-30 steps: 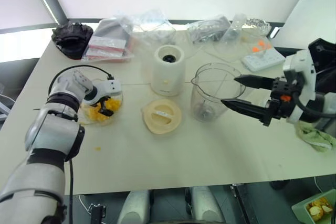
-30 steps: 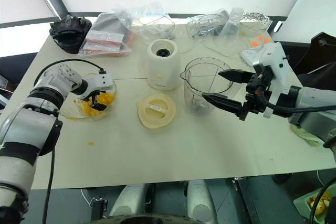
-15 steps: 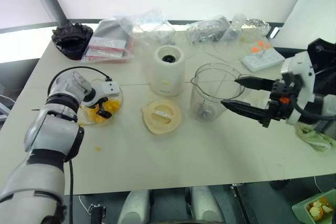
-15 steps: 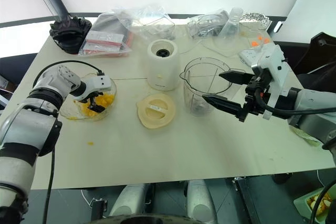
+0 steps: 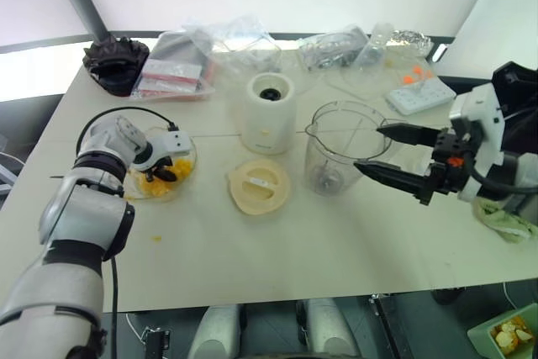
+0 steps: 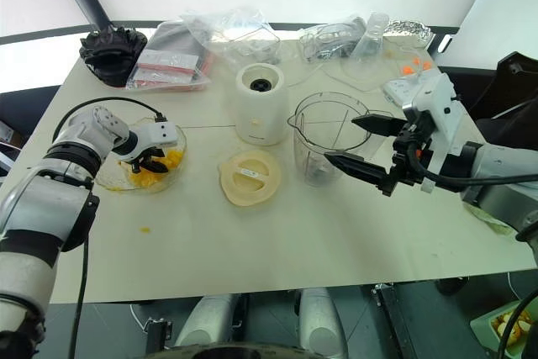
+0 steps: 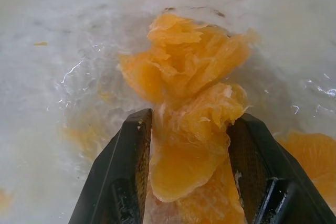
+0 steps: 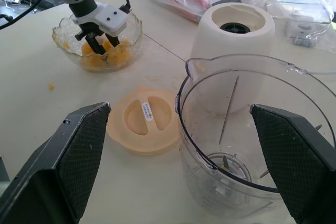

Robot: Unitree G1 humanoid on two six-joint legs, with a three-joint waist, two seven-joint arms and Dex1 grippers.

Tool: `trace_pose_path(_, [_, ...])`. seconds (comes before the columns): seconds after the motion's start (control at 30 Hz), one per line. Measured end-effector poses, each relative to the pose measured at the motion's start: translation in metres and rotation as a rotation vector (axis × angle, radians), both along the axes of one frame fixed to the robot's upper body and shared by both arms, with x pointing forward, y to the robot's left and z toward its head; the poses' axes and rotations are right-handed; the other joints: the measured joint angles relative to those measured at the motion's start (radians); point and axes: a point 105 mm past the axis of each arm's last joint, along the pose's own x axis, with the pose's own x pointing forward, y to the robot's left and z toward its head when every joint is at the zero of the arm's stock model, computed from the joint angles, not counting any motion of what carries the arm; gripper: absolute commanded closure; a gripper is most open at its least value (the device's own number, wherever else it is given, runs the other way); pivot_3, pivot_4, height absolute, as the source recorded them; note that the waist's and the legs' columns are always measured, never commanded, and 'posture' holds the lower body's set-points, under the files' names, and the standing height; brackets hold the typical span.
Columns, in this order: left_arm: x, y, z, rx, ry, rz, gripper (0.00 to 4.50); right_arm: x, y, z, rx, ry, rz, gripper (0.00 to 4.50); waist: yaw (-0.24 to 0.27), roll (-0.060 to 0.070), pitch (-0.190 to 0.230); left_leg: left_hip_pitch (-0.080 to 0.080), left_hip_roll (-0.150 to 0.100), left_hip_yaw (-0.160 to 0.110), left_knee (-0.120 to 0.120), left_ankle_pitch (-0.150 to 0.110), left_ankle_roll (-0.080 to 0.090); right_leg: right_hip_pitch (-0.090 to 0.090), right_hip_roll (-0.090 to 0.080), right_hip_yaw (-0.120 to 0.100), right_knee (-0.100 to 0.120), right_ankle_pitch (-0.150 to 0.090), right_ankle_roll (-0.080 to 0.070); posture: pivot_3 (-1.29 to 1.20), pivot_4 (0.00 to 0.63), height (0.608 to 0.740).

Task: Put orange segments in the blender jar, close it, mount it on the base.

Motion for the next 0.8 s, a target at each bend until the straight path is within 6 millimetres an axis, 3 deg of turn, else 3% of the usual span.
trace_pose_path(0.1, [0.000,0.000,0.000,0.003,0.003,-0.001,3.20,0.000,0.001,0.000,-0.003,-0.003,0.000,0.00,0.000,0.000,0.000,0.000,0.000,0.000,0.000,0.000,0.000,0.000,0.000,0.000,0.000,0.000,0.000,0.00,0.150,0.740])
trace_pose_path(0.17, [-0.001,0.001,-0.001,0.006,0.004,-0.001,4.22,0.000,0.000,0.000,-0.004,-0.004,-0.002,0.00,0.000,0.000,0.000,0.000,0.000,0.000,0.000,0.000,0.000,0.000,0.000,0.000,0.000,0.000,0.000,0.00,0.150,0.740])
trace_pose_path(0.2, [0.000,0.001,-0.001,0.007,0.001,0.000,4.44,0.000,0.000,0.000,-0.005,-0.004,-0.004,0.00,0.000,0.000,0.000,0.000,0.000,0.000,0.000,0.000,0.000,0.000,0.000,0.000,0.000,0.000,0.000,0.00,0.150,0.740])
trace_pose_path(0.6, [0.001,0.001,0.000,-0.014,-0.010,0.018,4.44,0.002,-0.002,0.002,-0.015,-0.029,-0.020,0.00,0.000,0.000,0.000,0.000,0.000,0.000,0.000,0.000,0.000,0.000,0.000,0.000,0.000,0.000,0.000,0.00,0.150,0.740])
trace_pose_path(0.8, [0.002,0.001,0.010,-0.167,-0.033,0.092,4.44,0.003,-0.002,0.002,-0.020,-0.037,-0.023,0.00,0.000,-0.001,0.000,-0.001,0.000,0.000,0.000,0.000,0.000,0.000,0.000,0.000,0.000,0.000,0.000,0.00,0.150,0.740])
